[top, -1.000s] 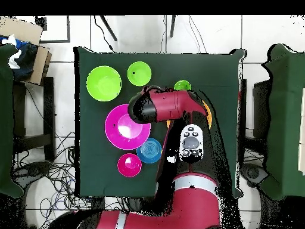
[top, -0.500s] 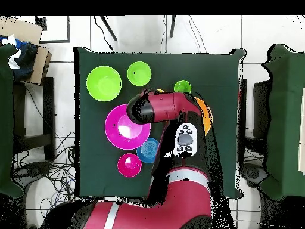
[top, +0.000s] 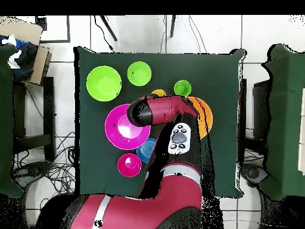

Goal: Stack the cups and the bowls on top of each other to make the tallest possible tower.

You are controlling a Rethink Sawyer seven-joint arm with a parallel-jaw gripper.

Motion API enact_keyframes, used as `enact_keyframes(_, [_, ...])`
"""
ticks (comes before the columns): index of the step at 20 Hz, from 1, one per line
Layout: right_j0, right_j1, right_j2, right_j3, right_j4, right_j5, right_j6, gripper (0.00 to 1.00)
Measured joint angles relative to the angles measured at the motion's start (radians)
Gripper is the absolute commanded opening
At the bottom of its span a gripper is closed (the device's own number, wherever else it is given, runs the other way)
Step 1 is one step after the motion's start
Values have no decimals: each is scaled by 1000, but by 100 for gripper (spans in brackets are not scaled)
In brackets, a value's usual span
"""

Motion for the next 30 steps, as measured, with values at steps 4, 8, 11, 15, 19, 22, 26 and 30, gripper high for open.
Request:
enact_keyframes(4, [10,18,-13,-5,12,0,0,100])
enact_keyframes(8, [20,39,-29,-14,27,0,0,100])
enact_keyframes(11, [24,51,-33,-22,33,-4,0,100])
enact_keyframes(15, [24,68,-34,-32,37,-22,0,100])
enact_keyframes(19, [24,85,-34,-36,40,-57,0,100])
enact_keyframes(22, [24,97,-34,-36,41,-86,0,100])
enact_keyframes(26, [24,105,-34,-36,47,-100,0,100])
enact_keyframes(30, [24,116,-34,-36,61,-101,0,100])
